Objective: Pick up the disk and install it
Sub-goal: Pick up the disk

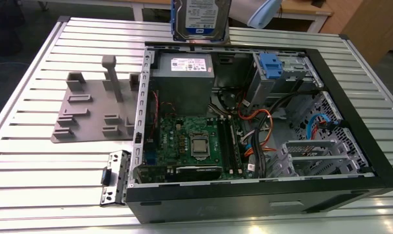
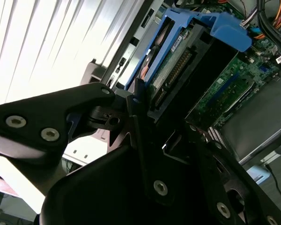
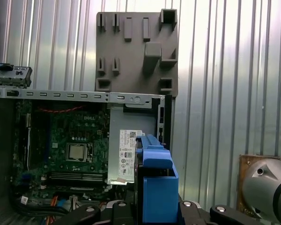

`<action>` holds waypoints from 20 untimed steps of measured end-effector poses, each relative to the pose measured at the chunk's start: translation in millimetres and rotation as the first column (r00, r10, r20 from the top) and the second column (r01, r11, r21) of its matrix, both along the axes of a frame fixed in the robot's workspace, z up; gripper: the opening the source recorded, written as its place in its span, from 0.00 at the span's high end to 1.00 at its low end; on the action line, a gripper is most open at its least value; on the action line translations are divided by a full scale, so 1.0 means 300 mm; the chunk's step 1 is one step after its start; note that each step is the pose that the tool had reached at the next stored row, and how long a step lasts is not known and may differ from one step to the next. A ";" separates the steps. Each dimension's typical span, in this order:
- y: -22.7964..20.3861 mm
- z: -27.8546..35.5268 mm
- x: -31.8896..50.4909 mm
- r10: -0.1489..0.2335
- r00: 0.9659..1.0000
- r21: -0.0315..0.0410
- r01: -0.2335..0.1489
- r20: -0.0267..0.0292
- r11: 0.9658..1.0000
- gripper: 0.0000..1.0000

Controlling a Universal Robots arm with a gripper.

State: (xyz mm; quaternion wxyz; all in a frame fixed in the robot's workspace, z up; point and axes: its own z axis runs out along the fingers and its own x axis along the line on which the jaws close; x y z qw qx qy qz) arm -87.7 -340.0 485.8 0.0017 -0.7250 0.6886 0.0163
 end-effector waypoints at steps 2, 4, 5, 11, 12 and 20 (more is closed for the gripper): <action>-0.001 0.000 0.005 0.000 1.000 0.000 0.000 0.000 1.000 0.64; -0.003 -0.001 0.009 0.000 1.000 -0.001 0.000 0.000 1.000 0.64; -0.004 -0.001 0.012 0.000 1.000 -0.001 0.000 0.000 1.000 0.64; -0.007 -0.002 0.026 0.000 1.000 -0.001 0.000 0.000 1.000 0.64; -0.007 -0.002 0.028 0.000 1.000 -0.001 0.000 0.000 1.000 0.64; -0.009 -0.003 0.046 0.000 1.000 -0.002 0.000 0.000 1.000 0.64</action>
